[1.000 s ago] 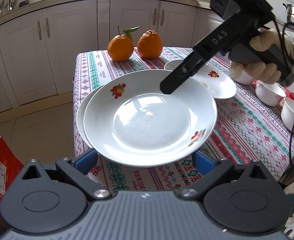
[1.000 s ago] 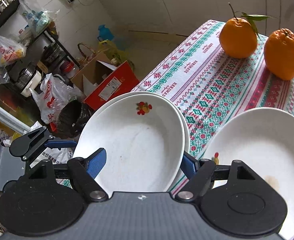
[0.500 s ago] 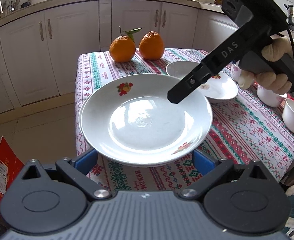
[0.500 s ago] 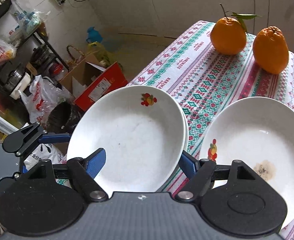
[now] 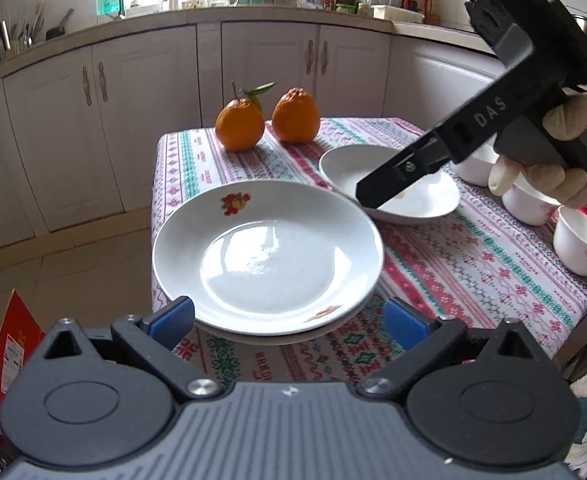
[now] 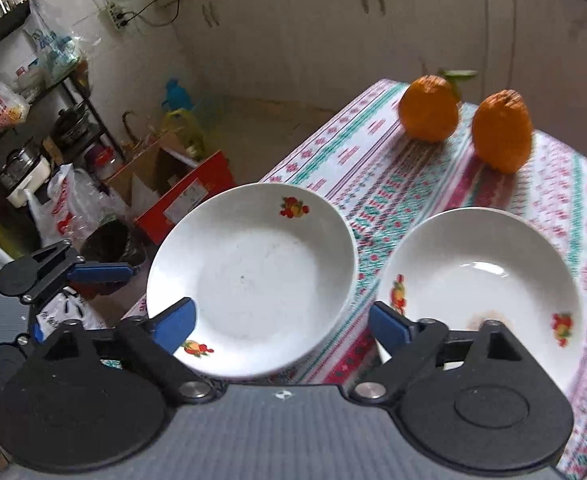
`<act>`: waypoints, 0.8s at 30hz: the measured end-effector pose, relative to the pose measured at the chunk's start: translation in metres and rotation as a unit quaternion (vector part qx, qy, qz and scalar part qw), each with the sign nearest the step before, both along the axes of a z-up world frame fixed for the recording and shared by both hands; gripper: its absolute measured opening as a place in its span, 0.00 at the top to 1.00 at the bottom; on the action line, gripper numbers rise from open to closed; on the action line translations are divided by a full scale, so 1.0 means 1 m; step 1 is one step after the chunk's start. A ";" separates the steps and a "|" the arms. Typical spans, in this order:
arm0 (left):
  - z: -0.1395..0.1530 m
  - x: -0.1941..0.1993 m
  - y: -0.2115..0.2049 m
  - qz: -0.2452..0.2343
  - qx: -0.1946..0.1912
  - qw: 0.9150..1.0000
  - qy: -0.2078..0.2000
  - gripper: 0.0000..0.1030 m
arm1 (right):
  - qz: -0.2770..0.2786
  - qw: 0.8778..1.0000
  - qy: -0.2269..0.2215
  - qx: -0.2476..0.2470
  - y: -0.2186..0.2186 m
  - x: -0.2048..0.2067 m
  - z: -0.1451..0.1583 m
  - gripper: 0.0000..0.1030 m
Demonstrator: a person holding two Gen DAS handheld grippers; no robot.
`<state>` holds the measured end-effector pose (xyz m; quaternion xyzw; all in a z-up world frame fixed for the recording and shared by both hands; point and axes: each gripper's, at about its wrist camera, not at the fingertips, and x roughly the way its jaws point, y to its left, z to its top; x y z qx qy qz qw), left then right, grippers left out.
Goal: Organize plates and bowls
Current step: 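Withdraw the right gripper from the stacked plates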
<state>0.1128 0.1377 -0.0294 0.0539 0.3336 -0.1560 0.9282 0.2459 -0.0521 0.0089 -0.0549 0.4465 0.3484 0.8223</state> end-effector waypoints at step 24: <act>0.026 -0.011 -0.056 -0.008 0.022 1.000 -0.013 0.01 | -0.176 0.973 -0.118 -0.089 -0.075 -0.080 -0.049 0.00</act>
